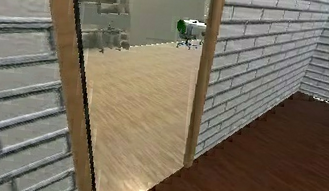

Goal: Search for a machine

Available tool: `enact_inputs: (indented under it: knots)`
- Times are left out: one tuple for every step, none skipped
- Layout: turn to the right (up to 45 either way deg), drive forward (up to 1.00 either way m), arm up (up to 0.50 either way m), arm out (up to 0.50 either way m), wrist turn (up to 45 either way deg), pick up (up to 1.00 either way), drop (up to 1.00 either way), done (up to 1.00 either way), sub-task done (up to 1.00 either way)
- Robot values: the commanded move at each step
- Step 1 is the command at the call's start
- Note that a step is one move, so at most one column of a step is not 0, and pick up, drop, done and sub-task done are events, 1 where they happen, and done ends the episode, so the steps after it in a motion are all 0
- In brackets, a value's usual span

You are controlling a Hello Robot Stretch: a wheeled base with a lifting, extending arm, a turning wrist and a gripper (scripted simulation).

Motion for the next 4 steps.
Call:
enact_inputs:
  knots:
    - [0.0, 0.65, 0.00, 0.00, 0.0, 0.00, 0.00, 0.00, 0.00]
    - [-24.0, 0.00, 0.00, 0.00, 0.0, 0.00, 0.00, 0.00, 0.00]
    - [0.0, 0.95, 0.00, 0.00, 0.0, 0.00, 0.00, 0.00, 0.00]
    - [12.0, 0.00, 0.00, 0.00, 0.0, 0.00, 0.00, 0.00, 0.00]
